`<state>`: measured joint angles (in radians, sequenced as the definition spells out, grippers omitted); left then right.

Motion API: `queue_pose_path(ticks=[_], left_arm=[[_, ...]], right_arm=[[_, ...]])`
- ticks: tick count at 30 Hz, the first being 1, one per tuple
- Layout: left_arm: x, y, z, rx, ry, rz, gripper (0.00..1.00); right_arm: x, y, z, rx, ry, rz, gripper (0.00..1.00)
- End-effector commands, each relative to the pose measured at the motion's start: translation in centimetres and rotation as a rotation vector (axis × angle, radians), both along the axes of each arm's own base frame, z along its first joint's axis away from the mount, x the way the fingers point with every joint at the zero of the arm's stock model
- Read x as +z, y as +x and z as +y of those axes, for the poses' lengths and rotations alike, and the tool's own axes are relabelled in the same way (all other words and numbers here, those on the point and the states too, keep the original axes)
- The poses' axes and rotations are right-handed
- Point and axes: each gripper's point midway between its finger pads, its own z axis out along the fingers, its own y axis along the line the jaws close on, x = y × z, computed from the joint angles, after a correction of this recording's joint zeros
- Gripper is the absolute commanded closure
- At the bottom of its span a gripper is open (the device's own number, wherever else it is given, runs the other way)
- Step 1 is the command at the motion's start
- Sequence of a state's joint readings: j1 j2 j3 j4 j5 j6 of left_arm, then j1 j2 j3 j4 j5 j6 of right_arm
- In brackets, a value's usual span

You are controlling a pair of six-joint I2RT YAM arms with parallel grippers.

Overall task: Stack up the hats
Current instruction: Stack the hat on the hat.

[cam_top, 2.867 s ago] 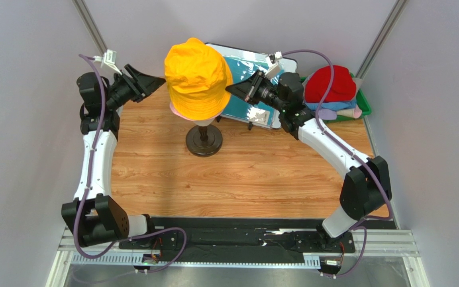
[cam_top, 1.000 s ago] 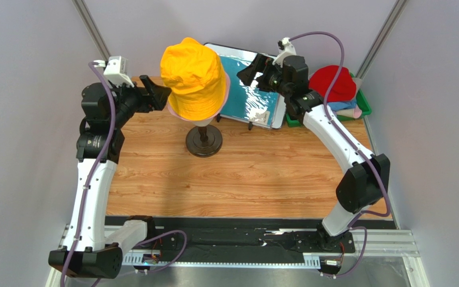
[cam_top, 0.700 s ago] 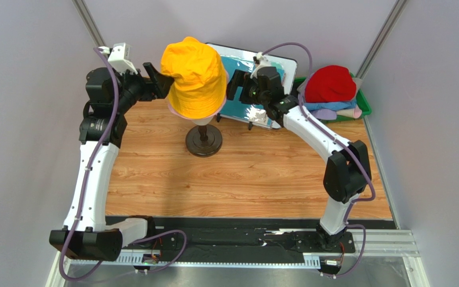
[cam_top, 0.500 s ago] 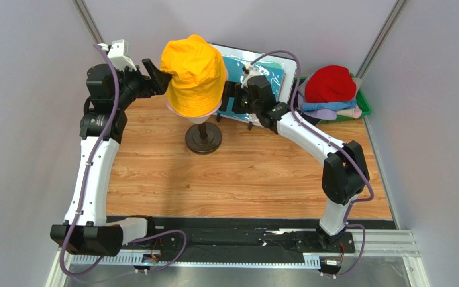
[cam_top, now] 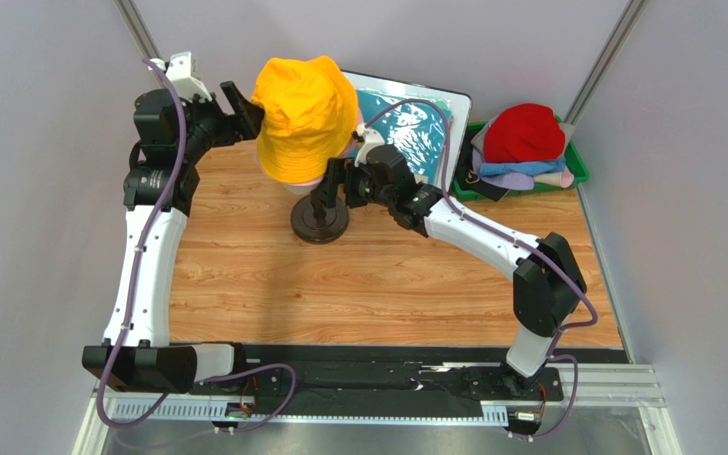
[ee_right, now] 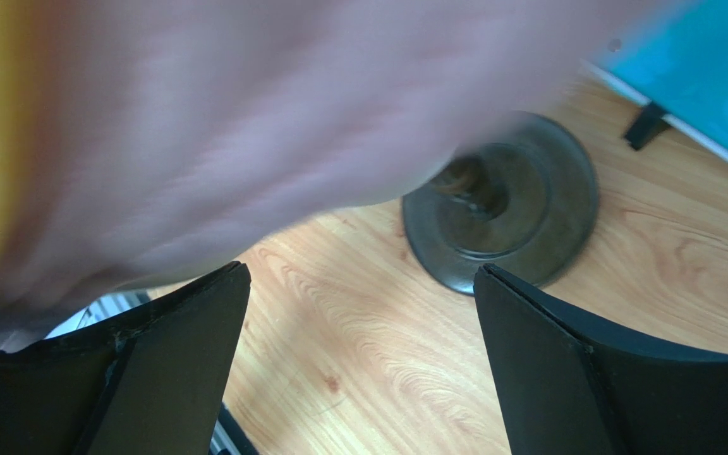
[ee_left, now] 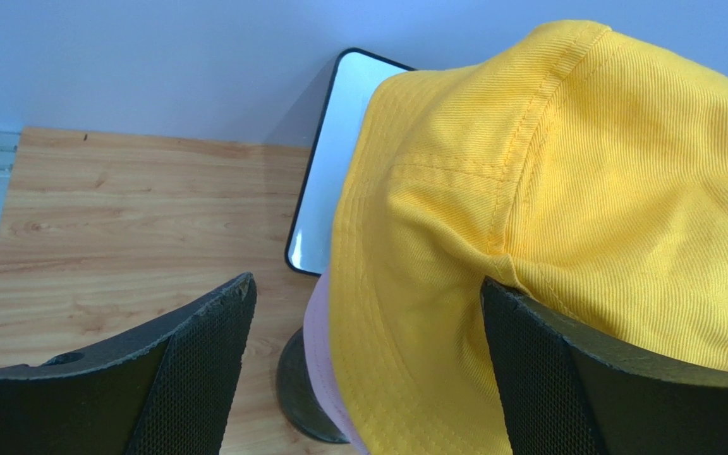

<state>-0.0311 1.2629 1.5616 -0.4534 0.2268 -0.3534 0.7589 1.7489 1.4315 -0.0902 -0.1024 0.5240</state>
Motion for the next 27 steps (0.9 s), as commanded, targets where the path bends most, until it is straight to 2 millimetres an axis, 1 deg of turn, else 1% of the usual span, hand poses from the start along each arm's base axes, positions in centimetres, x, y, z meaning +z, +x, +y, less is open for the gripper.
queue_pose_path(ticks=[1, 4, 5, 6, 8, 9, 10, 11, 12, 13, 14, 15, 16, 17, 18, 19, 20, 21, 22, 23, 24, 25, 26, 27], left_arm=[[1.5, 0.1, -0.3, -0.021, -0.006, -0.019, 0.07], [1.6, 0.2, 0.6, 0.005, -0.016, -0.022, 0.07], [1.6, 0.1, 0.5, 0.002, -0.018, -0.022, 0.07], [1.6, 0.3, 1.4, 0.023, -0.021, -0.02, 0.06], [1.5, 0.3, 2.4, 0.041, -0.031, -0.009, 0.05], [1.5, 0.3, 2.9, 0.051, -0.035, -0.007, 0.05], [1.5, 0.2, 3.6, 0.064, -0.044, -0.004, 0.05], [1.5, 0.0, 3.9, 0.07, -0.045, -0.007, 0.05], [1.5, -0.1, 4.2, 0.081, -0.042, -0.011, 0.05], [1.5, -0.5, 4.6, 0.1, -0.026, -0.022, 0.05], [1.5, -0.7, 4.7, 0.101, -0.018, -0.025, 0.05], [1.5, -0.9, 4.7, 0.1, -0.015, -0.026, 0.05], [1.7, -1.3, 4.4, 0.081, -0.01, -0.032, 0.05], [1.8, -1.5, 4.2, 0.071, -0.007, -0.036, 0.07], [2.0, -1.8, 4.0, 0.058, -0.004, -0.038, 0.09], [2.6, -2.4, 3.8, 0.06, 0.007, -0.058, 0.09], [3.1, -2.8, 3.6, 0.062, 0.021, -0.076, 0.09], [3.9, -3.2, 3.9, 0.092, 0.04, -0.098, 0.09], [4.7, -4.1, 2.8, 0.067, 0.068, -0.13, 0.09], [5.4, -4.5, 2.2, 0.053, 0.078, -0.148, 0.09], [6.5, -5.1, 1.0, 0.014, 0.085, -0.178, 0.09], [6.8, -5.4, 0.3, -0.008, 0.081, -0.185, 0.09], [7.2, -5.6, -0.2, -0.024, 0.079, -0.193, 0.09], [7.8, -5.9, -1.1, -0.048, 0.082, -0.21, 0.1]], right_arm=[[5.7, -0.8, 2.1, 0.057, 0.092, -0.141, 0.04], [6.1, -1.9, 3.2, 0.092, 0.093, -0.156, 0.04], [6.0, -2.1, 3.4, 0.102, 0.091, -0.154, 0.04], [6.1, -2.5, 3.6, 0.113, 0.09, -0.153, 0.04], [5.7, -2.9, 3.1, 0.115, 0.072, -0.135, 0.04], [6.6, -3.4, 2.4, 0.112, 0.071, -0.149, 0.04], [5.2, -3.7, 1.5, 0.097, 0.034, -0.134, 0.04], [5.1, -4.1, 0.7, 0.093, 0.024, -0.141, 0.03], [6.3, -4.6, -0.8, 0.078, 0.036, -0.163, 0.02], [6.4, -4.9, -1.7, 0.074, 0.038, -0.165, 0.02], [4.3, -4.5, -3.6, 0.046, 0.009, -0.133, 0.01], [4.2, -4.4, -4.8, 0.032, 0.013, -0.127, 0.01], [5.6, -4.9, -6.1, 0.042, 0.047, -0.139, 0.01], [5.3, -3.5, -8.3, -0.005, 0.053, -0.125, 0.02], [6.2, -3.3, -9.3, -0.008, 0.077, -0.132, 0.02], [7.5, -3.0, -10.4, -0.022, 0.095, -0.156, 0.02], [9.2, -1.8, -11.8, -0.053, 0.112, -0.193, 0.02], [10.4, -1.6, -12.1, -0.04, 0.124, -0.215, 0.02], [11.0, -1.1, -12.2, -0.036, 0.132, -0.223, 0.02], [12.3, -0.2, -12.7, -0.046, 0.147, -0.243, 0.03], [15.1, 0.1, -12.5, -0.02, 0.187, -0.285, 0.03], [16.3, 0.6, -12.4, -0.012, 0.211, -0.298, 0.04], [16.3, 2.1, -12.7, -0.02, 0.227, -0.287, 0.11], [19.3, 2.4, -12.3, 0.01, 0.304, -0.322, 0.17]])
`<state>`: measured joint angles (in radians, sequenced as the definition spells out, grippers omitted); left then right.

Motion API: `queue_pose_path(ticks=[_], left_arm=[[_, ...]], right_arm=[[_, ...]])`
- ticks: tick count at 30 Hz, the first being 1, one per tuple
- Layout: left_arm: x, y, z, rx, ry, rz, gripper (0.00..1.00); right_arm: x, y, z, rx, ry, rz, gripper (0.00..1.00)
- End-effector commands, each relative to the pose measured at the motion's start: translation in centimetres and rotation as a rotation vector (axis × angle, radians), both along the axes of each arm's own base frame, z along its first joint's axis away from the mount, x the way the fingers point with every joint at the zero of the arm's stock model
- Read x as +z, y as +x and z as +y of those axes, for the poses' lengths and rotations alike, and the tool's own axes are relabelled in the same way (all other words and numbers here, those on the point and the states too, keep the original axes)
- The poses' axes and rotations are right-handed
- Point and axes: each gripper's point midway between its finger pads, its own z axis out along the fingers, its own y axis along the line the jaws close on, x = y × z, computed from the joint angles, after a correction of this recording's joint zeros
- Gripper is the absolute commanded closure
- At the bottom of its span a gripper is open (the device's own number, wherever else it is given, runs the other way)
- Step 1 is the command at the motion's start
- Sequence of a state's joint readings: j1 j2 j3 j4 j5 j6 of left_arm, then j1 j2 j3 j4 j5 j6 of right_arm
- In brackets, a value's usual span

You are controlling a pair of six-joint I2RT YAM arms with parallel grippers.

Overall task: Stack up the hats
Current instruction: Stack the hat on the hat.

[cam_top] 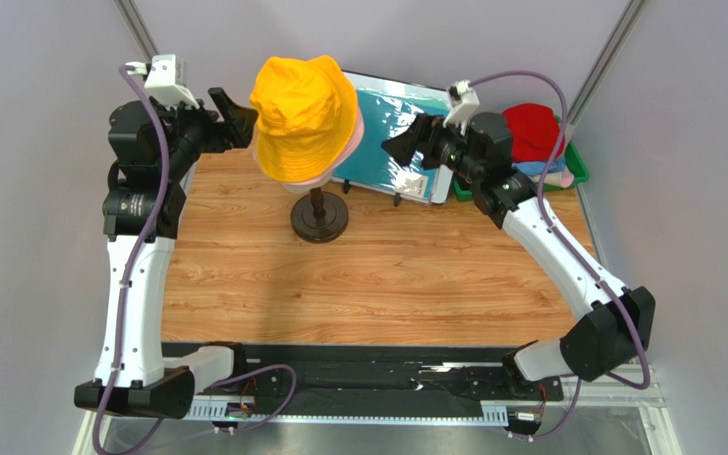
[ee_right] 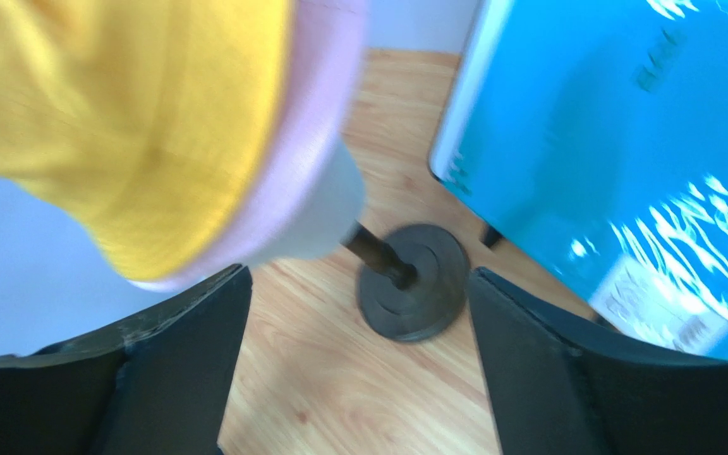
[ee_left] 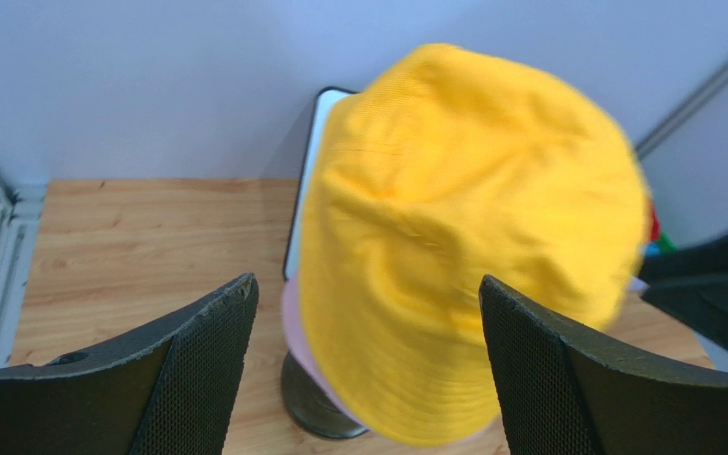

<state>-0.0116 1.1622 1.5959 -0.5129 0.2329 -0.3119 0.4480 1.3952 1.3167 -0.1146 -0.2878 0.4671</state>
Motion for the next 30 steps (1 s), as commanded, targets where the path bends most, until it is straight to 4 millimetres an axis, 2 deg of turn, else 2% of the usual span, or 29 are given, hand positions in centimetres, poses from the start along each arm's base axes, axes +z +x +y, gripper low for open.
queue_pose_path(ticks=[1, 2, 4, 5, 7, 8, 9, 10, 11, 12, 20, 30], left_arm=[[4.3, -2.1, -2.3, -0.065, 0.049, -0.125, 0.09], [4.5, -2.1, -2.8, -0.077, 0.054, -0.132, 0.09], [4.9, -2.1, -4.1, -0.119, 0.066, -0.141, 0.09], [5.0, -1.9, -4.5, -0.125, 0.065, -0.141, 0.09], [5.3, -1.3, -5.5, -0.151, 0.067, -0.14, 0.09], [5.3, -1.0, -5.8, -0.157, 0.068, -0.137, 0.09], [5.3, -0.4, -6.3, -0.17, 0.07, -0.126, 0.09], [5.1, 0.0, -6.6, -0.177, 0.072, -0.118, 0.09], [5.7, 0.2, -6.8, -0.18, 0.074, -0.128, 0.09], [5.1, 1.0, -7.3, -0.19, 0.084, -0.11, 0.09], [4.2, 2.6, -9.1, -0.233, 0.108, -0.078, 0.09], [2.5, 3.1, -9.5, -0.241, 0.13, -0.046, 0.12]], right_arm=[[9.1, 1.4, 1.6, 0.142, 0.189, -0.159, 0.21], [8.5, 3.1, 1.6, 0.143, 0.207, -0.141, 0.25], [11.6, 3.6, 2.0, 0.201, 0.291, -0.176, 0.27], [10.7, 5.1, 2.4, 0.211, 0.301, -0.153, 0.28], [12.1, 5.7, 3.0, 0.246, 0.338, -0.172, 0.29], [12.3, 6.2, 3.1, 0.249, 0.346, -0.174, 0.29], [11.3, 7.2, 3.8, 0.264, 0.353, -0.16, 0.29], [11.9, 7.3, 4.0, 0.274, 0.374, -0.16, 0.29], [11.9, 7.7, 4.1, 0.28, 0.382, -0.161, 0.29], [11.3, 8.2, 4.6, 0.295, 0.389, -0.154, 0.29], [11.1, 8.5, 5.9, 0.37, 0.486, -0.142, 0.33], [10.1, 8.0, 8.7, 0.424, 0.491, -0.136, 0.35]])
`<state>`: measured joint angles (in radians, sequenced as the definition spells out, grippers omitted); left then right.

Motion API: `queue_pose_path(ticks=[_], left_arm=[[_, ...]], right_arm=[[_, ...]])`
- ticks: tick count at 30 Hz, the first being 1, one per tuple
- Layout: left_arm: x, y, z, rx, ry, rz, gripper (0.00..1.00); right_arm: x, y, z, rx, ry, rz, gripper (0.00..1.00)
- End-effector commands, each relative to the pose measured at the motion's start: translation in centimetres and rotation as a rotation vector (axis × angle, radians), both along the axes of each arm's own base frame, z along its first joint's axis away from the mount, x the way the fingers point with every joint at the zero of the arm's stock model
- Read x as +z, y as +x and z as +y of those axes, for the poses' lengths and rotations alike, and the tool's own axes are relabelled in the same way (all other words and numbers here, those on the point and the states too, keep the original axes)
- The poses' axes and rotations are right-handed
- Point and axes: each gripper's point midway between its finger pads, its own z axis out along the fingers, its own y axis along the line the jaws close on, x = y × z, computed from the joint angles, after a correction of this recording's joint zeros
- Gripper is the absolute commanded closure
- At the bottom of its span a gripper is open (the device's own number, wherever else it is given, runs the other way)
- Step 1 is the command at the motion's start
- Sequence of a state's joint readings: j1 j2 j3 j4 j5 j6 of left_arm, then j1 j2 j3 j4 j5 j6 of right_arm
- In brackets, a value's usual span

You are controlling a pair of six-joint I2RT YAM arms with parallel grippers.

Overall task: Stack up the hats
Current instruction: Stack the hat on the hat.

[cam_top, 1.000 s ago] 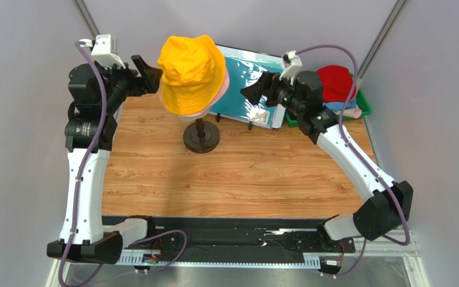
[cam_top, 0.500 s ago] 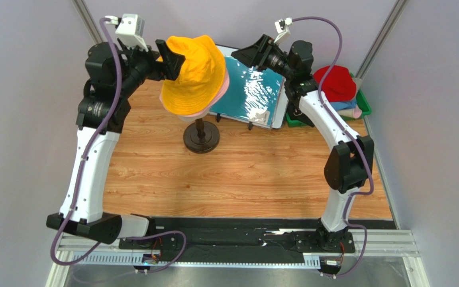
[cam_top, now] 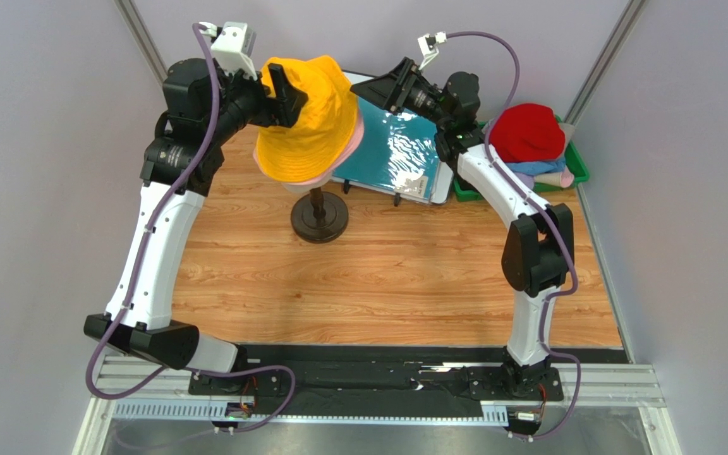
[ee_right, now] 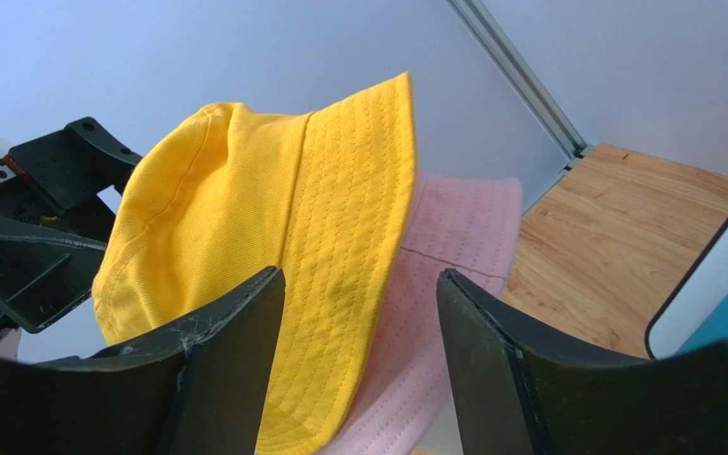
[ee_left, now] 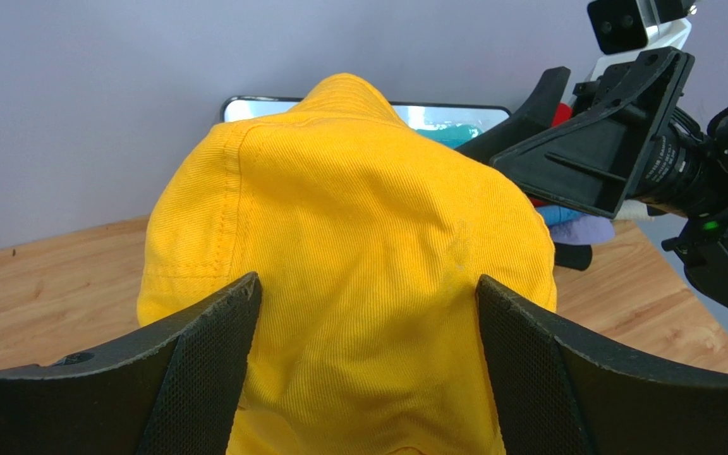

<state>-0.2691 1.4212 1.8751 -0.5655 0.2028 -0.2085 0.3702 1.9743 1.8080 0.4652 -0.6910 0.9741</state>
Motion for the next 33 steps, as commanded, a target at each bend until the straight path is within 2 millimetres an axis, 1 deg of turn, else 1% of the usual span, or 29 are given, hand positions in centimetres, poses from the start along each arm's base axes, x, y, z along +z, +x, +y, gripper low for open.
queue_pose_path(ticks=[1, 4, 5, 8, 9, 10, 11, 12, 13, 14, 16, 17, 19, 20, 24, 28, 33], left_arm=[[1.1, -0.7, 0.0, -0.007, 0.021, -0.044, 0.12], [1.0, -0.7, 0.1, -0.007, 0.021, -0.044, 0.12], [1.0, -0.7, 0.0, -0.008, 0.021, -0.044, 0.12], [0.9, -0.6, 0.0, -0.01, 0.021, -0.042, 0.12], [0.8, -0.6, 0.0, -0.011, 0.021, -0.041, 0.12], [0.8, -0.7, -0.1, -0.013, 0.019, -0.038, 0.12], [0.7, -0.7, -0.1, -0.013, 0.02, -0.037, 0.12], [0.6, -0.7, -0.1, -0.013, 0.021, -0.036, 0.12], [0.4, -0.7, 0.0, -0.01, 0.022, -0.033, 0.12], [0.7, -0.9, 0.1, -0.008, 0.02, -0.042, 0.12], [0.6, -1.0, 0.3, 0.001, 0.021, -0.047, 0.12], [0.6, -1.0, 0.3, 0.004, 0.021, -0.047, 0.12], [0.6, -1.0, 0.4, 0.009, 0.019, -0.049, 0.12], [0.6, -1.0, 0.4, 0.01, 0.021, -0.05, 0.12], [0.7, -1.0, 0.7, 0.026, 0.019, -0.057, 0.1], [0.8, -1.1, 0.7, 0.026, 0.01, -0.064, 0.09], [0.6, -0.8, 0.8, 0.037, 0.008, -0.065, 0.08]], right_arm=[[2.7, -1.4, 1.6, 0.053, 0.036, -0.085, 0.35], [2.6, -1.5, 1.8, 0.076, 0.05, -0.082, 0.35], [2.8, -2.0, 2.1, 0.094, 0.059, -0.094, 0.36], [2.8, -2.2, 2.1, 0.099, 0.067, -0.082, 0.46], [2.5, -2.0, 2.3, 0.097, 0.058, -0.066, 0.59], [2.3, -1.7, 2.3, 0.082, 0.044, -0.069, 0.68], [1.6, -1.3, 2.4, 0.068, 0.03, -0.039, 0.76], [1.5, -1.3, 2.4, 0.059, 0.024, -0.032, 0.89], [1.0, -1.0, 2.3, 0.044, 0.018, -0.012, 0.96], [-0.3, -0.3, 2.3, 0.015, -0.002, 0.023, 1.0], [-1.5, 0.2, 2.1, -0.016, -0.03, 0.071, 1.0], [-2.7, 0.7, 1.9, -0.041, -0.048, 0.09, 1.0], [-3.8, 0.8, 1.9, -0.055, -0.066, 0.119, 1.0], [-4.8, 1.0, 1.8, -0.062, -0.076, 0.146, 1.0], [-7.2, 1.4, 1.6, -0.092, -0.101, 0.213, 1.0], [-9.4, 1.8, 1.6, -0.113, -0.145, 0.263, 1.0], [-11.3, 2.1, 2.1, -0.151, -0.22, 0.292, 1.0]])
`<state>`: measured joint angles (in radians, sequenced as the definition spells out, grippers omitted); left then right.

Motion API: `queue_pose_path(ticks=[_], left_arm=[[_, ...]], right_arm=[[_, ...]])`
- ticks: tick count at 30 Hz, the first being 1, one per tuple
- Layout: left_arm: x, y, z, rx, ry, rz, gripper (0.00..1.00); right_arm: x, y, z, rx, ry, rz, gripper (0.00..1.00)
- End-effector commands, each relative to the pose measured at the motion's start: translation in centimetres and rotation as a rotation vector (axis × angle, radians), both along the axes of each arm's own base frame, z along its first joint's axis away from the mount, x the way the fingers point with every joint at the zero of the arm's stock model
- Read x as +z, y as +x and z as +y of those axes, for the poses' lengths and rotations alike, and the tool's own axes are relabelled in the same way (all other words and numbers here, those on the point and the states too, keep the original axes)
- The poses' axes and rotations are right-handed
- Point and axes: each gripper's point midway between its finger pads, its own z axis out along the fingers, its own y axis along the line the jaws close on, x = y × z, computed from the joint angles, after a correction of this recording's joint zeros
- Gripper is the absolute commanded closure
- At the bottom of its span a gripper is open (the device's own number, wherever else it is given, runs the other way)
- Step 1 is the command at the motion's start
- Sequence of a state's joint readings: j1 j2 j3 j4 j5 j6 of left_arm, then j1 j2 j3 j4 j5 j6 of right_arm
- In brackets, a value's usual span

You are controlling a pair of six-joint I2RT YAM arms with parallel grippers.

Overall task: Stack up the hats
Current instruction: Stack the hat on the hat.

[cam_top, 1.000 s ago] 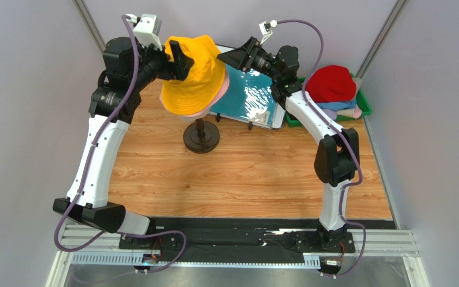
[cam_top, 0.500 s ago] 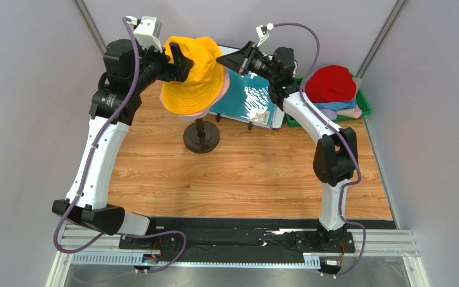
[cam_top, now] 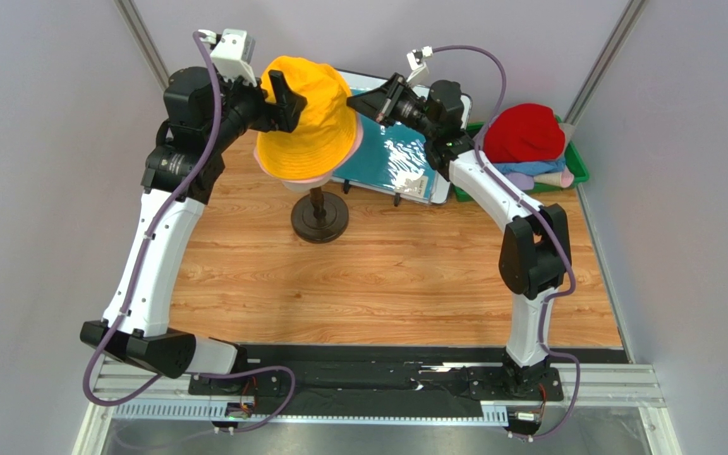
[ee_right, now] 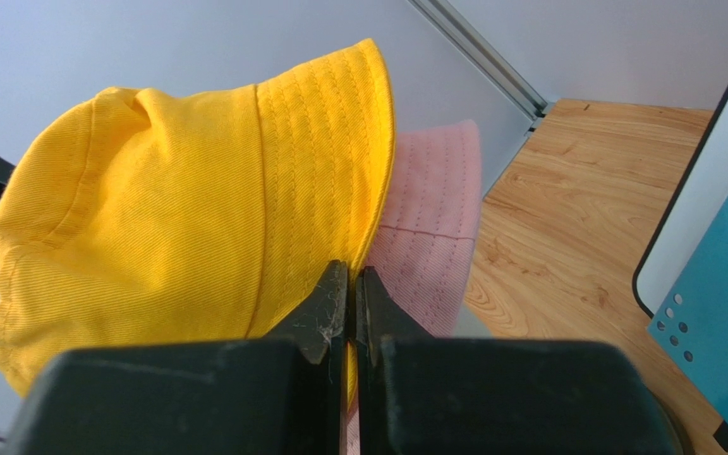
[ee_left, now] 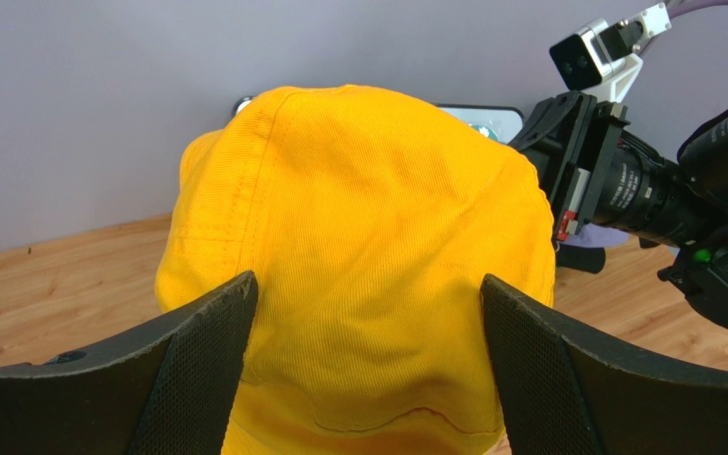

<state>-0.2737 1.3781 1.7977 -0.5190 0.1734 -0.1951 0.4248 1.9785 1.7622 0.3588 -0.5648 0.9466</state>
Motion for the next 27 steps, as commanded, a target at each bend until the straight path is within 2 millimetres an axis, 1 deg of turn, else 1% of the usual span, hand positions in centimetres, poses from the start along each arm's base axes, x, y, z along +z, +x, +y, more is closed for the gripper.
queue_pose_path(ticks=[1, 5, 6, 7, 8, 10, 11, 12, 13, 14, 15, 17, 18, 20, 22, 23, 24, 25, 26, 27], left_arm=[[1.3, -0.6, 0.5, 0.02, -0.005, -0.052, 0.08], [1.5, -0.7, 0.5, 0.02, -0.007, -0.065, 0.07], [1.7, -0.6, 0.5, 0.02, -0.009, -0.067, 0.07], [1.7, -0.6, 0.5, 0.02, -0.009, -0.067, 0.07], [1.9, -0.6, 0.5, 0.022, -0.01, -0.071, 0.06], [1.9, -0.4, 0.7, 0.036, -0.013, -0.067, 0.06], [2.0, -0.5, 0.7, 0.036, -0.013, -0.068, 0.06], [2.3, -0.8, 0.7, 0.034, -0.017, -0.075, 0.06], [2.4, -0.9, 0.8, 0.033, -0.017, -0.076, 0.06], [2.6, -1.1, 0.8, 0.033, -0.02, -0.08, 0.05], [3.3, -1.8, 1.1, 0.038, -0.029, -0.096, 0.05], [4.0, -2.4, 1.6, 0.054, -0.032, -0.116, 0.04], [4.5, -3.0, 2.2, 0.079, -0.028, -0.131, 0.04], [4.9, -3.5, 2.8, 0.1, -0.021, -0.146, 0.01], [5.0, -4.1, 3.6, 0.127, -0.009, -0.158, 0.01], [4.9, -4.3, 3.8, 0.135, -0.006, -0.159, 0.01], [4.8, -4.7, 4.3, 0.156, -0.003, -0.157, 0.01], [4.6, -4.9, 4.6, 0.17, 0.004, -0.152, 0.01], [4.5, -5.2, 4.9, 0.172, 0.019, -0.151, 0.0], [3.9, -5.4, 6.1, 0.229, 0.033, -0.135, 0.0]], right_arm=[[-7.9, 1.4, 0.0, -0.079, -0.196, 0.171, 1.0], [-9.5, 1.3, -0.1, -0.085, -0.228, 0.202, 1.0], [-9.4, 1.1, -0.1, -0.085, -0.229, 0.201, 1.0], [-10.1, 1.0, -0.3, -0.091, -0.243, 0.208, 1.0], [-10.3, 0.8, -0.4, -0.093, -0.248, 0.211, 1.0], [-10.3, 0.3, -0.6, -0.094, -0.251, 0.207, 1.0], [-11.0, -0.1, -0.8, -0.092, -0.258, 0.221, 1.0], [-10.9, -0.2, -0.9, -0.092, -0.255, 0.212, 1.0], [-10.3, -0.6, -1.0, -0.089, -0.248, 0.199, 1.0], [-10.3, -0.8, -1.0, -0.084, -0.249, 0.199, 1.0], [-10.2, -1.0, -1.1, -0.082, -0.253, 0.201, 1.0], [-9.5, -1.2, -1.2, -0.079, -0.265, 0.18, 1.0], [-9.1, -1.3, -1.3, -0.082, -0.27, 0.178, 1.0], [-8.0, -1.6, -1.5, -0.084, -0.271, 0.156, 1.0], [-7.4, -1.8, -1.7, -0.086, -0.283, 0.142, 0.92], [-6.3, -1.9, -2.0, -0.093, -0.276, 0.119, 0.76], [-6.7, -2.2, -2.4, -0.098, -0.302, 0.135, 0.67], [-6.6, -2.3, -2.9, -0.12, -0.312, 0.134, 0.6], [-6.3, -2.1, -3.8, -0.14, -0.315, 0.13, 0.49], [-5.0, -2.6, -4.6, -0.155, -0.308, 0.113, 0.45]])
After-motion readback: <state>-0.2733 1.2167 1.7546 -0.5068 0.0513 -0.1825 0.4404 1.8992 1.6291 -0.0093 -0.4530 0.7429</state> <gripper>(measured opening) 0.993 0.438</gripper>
